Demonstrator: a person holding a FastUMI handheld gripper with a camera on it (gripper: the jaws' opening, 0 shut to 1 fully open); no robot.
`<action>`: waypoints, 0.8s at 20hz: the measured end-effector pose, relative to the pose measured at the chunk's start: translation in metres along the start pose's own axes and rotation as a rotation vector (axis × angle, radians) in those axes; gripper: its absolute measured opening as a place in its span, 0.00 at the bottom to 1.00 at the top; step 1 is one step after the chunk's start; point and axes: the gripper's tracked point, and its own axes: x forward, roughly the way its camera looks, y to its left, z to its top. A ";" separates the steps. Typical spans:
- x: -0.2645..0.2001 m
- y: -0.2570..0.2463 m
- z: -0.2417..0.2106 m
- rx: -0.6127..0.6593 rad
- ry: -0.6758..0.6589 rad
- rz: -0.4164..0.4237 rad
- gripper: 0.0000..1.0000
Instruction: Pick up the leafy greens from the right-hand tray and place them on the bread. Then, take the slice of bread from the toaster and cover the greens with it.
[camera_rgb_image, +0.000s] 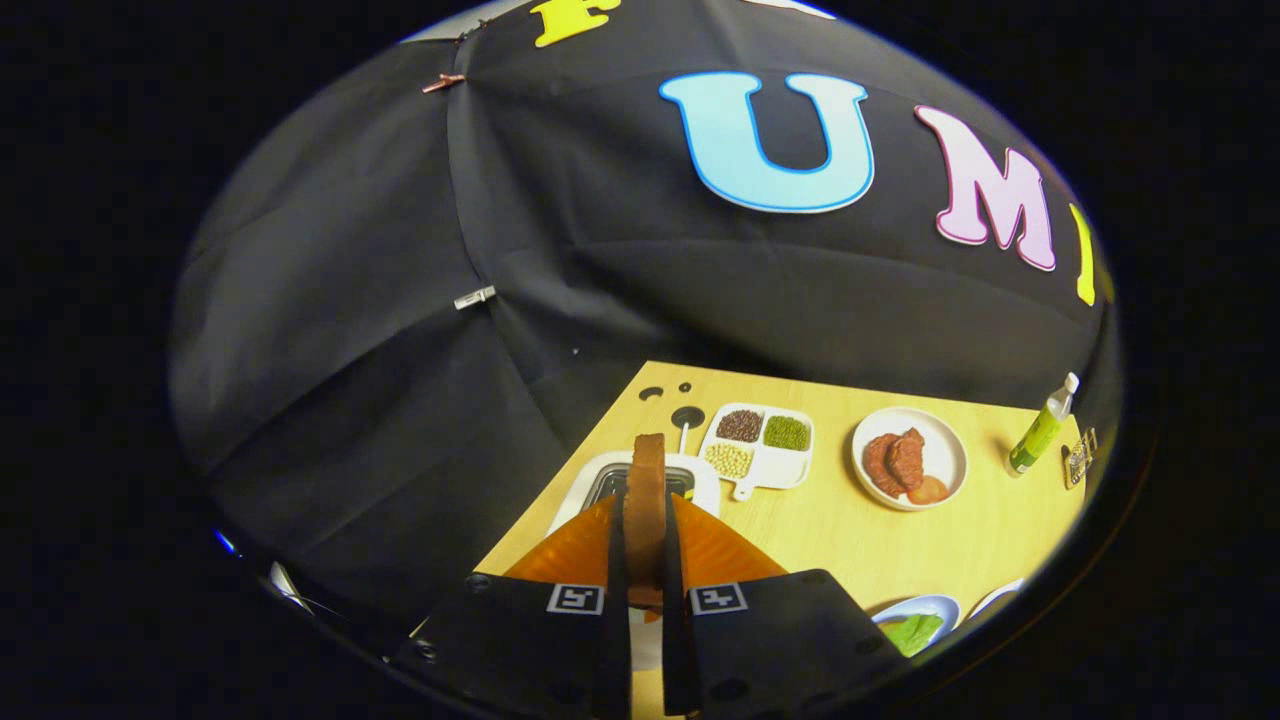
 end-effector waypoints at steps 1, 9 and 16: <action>-0.010 -0.004 0.008 0.007 -0.016 0.003 0.16; -0.092 -0.083 0.035 0.057 -0.079 -0.023 0.16; -0.162 -0.179 0.011 0.069 -0.092 -0.129 0.16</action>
